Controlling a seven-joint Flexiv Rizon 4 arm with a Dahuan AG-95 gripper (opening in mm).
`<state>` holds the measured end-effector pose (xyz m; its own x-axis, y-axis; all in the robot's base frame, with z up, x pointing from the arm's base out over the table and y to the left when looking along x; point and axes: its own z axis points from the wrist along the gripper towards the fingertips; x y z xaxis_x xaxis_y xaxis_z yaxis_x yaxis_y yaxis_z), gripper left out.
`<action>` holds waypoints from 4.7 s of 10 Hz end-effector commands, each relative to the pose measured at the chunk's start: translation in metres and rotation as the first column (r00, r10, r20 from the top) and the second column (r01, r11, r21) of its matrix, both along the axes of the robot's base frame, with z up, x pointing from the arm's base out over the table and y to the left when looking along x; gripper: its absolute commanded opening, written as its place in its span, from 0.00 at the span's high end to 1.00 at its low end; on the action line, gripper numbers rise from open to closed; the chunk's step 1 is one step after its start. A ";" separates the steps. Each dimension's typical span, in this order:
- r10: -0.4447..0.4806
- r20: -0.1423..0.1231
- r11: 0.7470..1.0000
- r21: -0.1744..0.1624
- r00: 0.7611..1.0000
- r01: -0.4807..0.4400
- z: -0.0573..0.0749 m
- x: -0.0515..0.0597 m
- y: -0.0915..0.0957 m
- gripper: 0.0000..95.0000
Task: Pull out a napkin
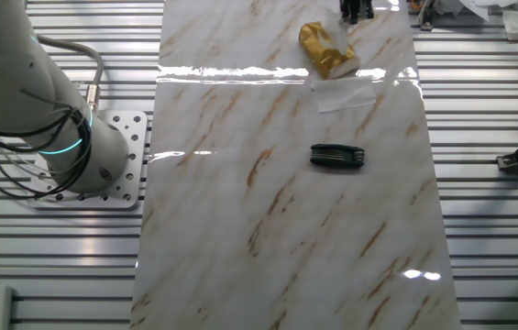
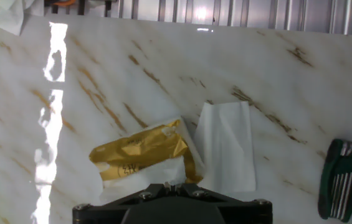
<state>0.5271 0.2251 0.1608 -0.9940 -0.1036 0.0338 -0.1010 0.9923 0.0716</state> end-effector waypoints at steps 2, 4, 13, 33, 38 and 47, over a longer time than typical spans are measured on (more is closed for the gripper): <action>-0.007 -0.032 1.000 0.004 0.999 0.007 0.027 0.002 0.003 1.00; -0.013 -0.033 1.000 0.006 0.999 0.013 0.048 0.006 0.003 1.00; 0.017 -0.071 1.000 0.008 0.997 -0.017 0.094 0.014 0.011 1.00; 0.189 -0.047 0.982 0.006 0.981 -0.189 0.102 0.068 -0.005 1.00; 0.061 -0.057 0.998 0.001 0.997 -0.061 0.102 0.068 -0.005 1.00; -0.311 -0.052 0.950 -0.037 0.949 0.310 0.102 0.068 -0.005 1.00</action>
<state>0.5943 0.2197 0.2628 -0.9870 0.1368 0.0843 0.1415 0.9885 0.0529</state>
